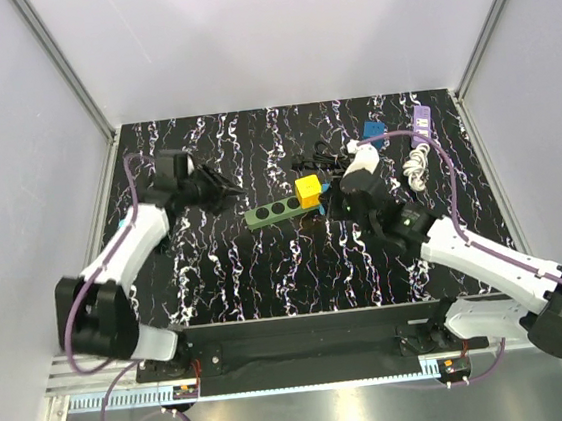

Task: Insert the plug

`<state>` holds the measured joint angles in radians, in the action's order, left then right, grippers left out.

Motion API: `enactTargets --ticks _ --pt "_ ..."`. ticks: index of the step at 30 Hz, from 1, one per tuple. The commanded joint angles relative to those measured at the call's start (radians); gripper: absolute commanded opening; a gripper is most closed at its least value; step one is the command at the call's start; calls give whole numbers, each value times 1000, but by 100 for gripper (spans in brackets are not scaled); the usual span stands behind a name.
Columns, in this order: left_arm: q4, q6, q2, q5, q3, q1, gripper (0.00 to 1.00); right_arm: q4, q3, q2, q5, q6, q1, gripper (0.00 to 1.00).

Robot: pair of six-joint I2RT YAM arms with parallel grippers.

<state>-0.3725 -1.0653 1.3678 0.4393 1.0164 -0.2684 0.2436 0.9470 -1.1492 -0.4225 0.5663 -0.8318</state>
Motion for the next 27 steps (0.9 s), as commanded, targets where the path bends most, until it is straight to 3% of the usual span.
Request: enactTargets --ticks 1,3,5,11,16,27 --pt "-178 302 106 -179 177 63 35 260 120 5 111 26 10 0" --pt "-212 363 212 -292 261 67 20 307 176 0 143 14 11 0" --pt "-221 348 279 -259 290 87 0 362 203 -4 149 10 11 0" --pt "-206 352 558 -243 399 86 0 390 251 -20 191 12 11 0" --pt "-183 350 649 -246 398 55 0 431 291 -90 186 46 11 0" --pt "-39 288 548 -275 157 -26 0 514 476 -262 203 78 11 0"
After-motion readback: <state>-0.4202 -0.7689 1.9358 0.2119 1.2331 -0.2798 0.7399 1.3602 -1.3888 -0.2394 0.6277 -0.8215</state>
